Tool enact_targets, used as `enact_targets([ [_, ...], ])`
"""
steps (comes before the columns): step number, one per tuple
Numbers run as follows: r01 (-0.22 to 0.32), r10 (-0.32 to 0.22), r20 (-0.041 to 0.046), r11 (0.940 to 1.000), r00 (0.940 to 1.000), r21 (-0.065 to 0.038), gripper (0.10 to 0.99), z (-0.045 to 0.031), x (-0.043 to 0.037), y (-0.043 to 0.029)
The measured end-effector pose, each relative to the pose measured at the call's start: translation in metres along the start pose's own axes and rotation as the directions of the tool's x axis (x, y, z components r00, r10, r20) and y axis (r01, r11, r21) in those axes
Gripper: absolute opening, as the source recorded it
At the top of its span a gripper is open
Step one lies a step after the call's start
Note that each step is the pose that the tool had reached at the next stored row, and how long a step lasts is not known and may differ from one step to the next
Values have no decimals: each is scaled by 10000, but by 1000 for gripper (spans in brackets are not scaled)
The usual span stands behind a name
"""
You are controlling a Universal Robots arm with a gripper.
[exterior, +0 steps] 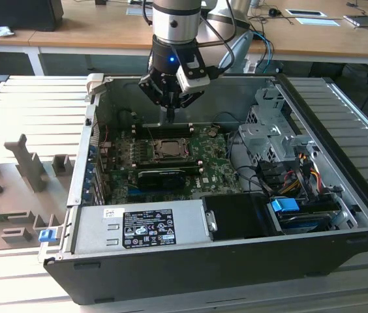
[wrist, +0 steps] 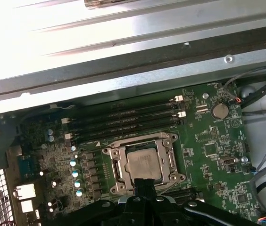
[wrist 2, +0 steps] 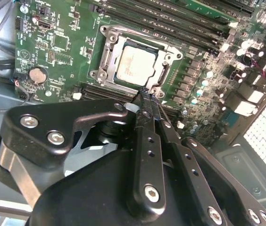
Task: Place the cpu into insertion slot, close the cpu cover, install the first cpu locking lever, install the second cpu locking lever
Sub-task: 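Install the first cpu locking lever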
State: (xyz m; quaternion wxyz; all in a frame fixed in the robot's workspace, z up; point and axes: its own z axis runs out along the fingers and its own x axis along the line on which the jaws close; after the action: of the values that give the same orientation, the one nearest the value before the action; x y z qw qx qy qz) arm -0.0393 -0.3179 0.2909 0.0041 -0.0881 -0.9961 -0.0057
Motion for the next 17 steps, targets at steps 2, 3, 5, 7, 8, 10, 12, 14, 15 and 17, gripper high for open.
enact_targets([
  [2, 163, -163, -1, 9999, 9999, 1, 106, 0, 0, 0],
  [3, 290, -290, -3, 9996, 9996, 2, 106, 0, 0, 0],
  [5, 615, -615, -7, 9981, 9981, 5, 106, 0, 0, 0],
  [7, 894, -894, -10, 9960, 9960, 8, 106, 0, 0, 0],
  [8, 1036, -1036, -11, 9946, 9946, 10, 106, 0, 0, -1],
  [10, 1379, -1379, -15, 9904, 9904, 12, 106, 0, 0, -1],
  [12, 1766, -1765, -19, 9843, 9843, 14, 106, 0, 0, -1],
  [14, 2094, -2094, -23, 9778, 9778, 16, 106, 0, 0, -1],
  [15, 2234, -2234, -25, 9747, 9747, 17, 106, 0, 0, -1],
  [17, 2504, -2504, -28, 9681, 9681, 12, 106, 1, 1, -2],
])
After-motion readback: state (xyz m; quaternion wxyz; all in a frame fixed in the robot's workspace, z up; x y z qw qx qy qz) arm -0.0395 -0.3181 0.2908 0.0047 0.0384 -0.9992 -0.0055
